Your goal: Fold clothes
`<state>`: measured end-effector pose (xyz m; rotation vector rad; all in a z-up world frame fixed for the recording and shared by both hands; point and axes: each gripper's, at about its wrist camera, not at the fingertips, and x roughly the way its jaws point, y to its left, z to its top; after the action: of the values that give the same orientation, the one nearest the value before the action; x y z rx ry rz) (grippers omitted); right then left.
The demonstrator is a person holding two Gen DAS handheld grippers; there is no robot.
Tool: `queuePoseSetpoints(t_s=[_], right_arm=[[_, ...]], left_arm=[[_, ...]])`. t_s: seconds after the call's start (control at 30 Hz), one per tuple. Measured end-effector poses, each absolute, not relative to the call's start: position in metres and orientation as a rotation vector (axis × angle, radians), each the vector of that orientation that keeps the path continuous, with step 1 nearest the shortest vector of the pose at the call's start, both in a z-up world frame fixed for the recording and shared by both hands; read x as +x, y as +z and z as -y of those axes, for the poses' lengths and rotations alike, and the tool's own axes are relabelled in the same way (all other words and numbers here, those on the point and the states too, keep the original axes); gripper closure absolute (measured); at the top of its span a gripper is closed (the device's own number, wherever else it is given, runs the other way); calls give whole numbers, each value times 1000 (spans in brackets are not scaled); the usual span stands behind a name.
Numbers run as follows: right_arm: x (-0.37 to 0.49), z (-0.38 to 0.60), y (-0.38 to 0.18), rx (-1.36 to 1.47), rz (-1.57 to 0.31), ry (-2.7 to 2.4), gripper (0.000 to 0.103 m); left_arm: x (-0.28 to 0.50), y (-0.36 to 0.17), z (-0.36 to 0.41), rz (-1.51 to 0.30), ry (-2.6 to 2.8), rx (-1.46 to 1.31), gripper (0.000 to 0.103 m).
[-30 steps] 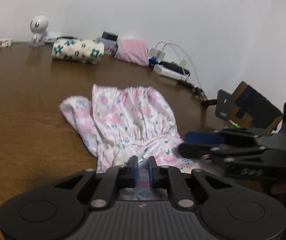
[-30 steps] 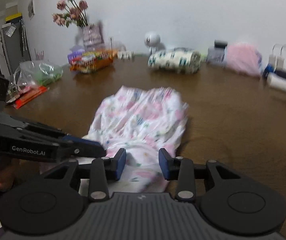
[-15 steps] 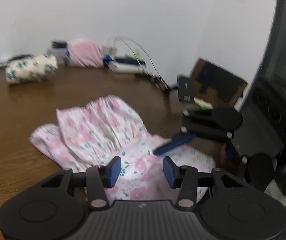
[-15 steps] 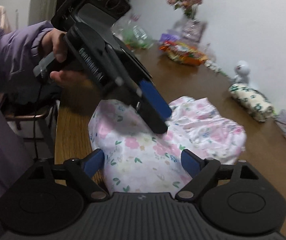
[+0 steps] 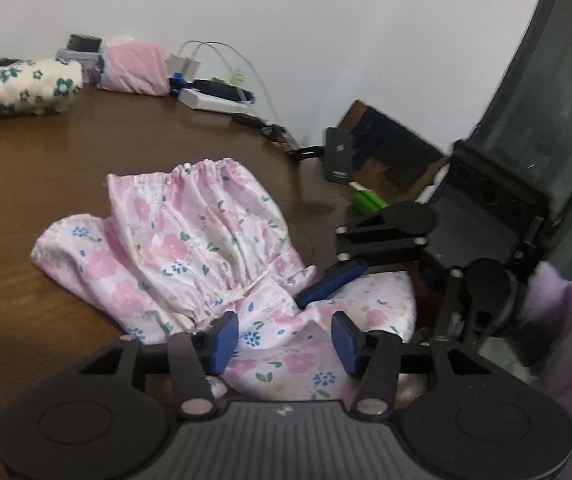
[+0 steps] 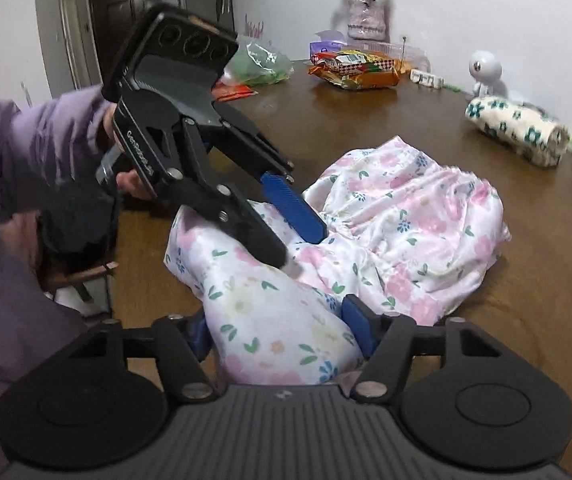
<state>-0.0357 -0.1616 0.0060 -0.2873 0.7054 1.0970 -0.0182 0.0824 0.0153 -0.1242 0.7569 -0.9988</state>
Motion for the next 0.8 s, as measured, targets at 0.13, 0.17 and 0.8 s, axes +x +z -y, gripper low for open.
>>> queuePoseSetpoints(t_s=[0.13, 0.17, 0.8], right_arm=[[-33, 167, 6, -182, -776, 1151, 41], [-32, 169, 6, -154, -795, 1164, 41], [-23, 171, 8, 64, -1058, 1264, 40]], left_arm=[[-50, 29, -93, -668, -1038, -102, 32], [-60, 36, -95, -645, -1060, -65, 26], [-123, 20, -66, -404, -1189, 412, 70]])
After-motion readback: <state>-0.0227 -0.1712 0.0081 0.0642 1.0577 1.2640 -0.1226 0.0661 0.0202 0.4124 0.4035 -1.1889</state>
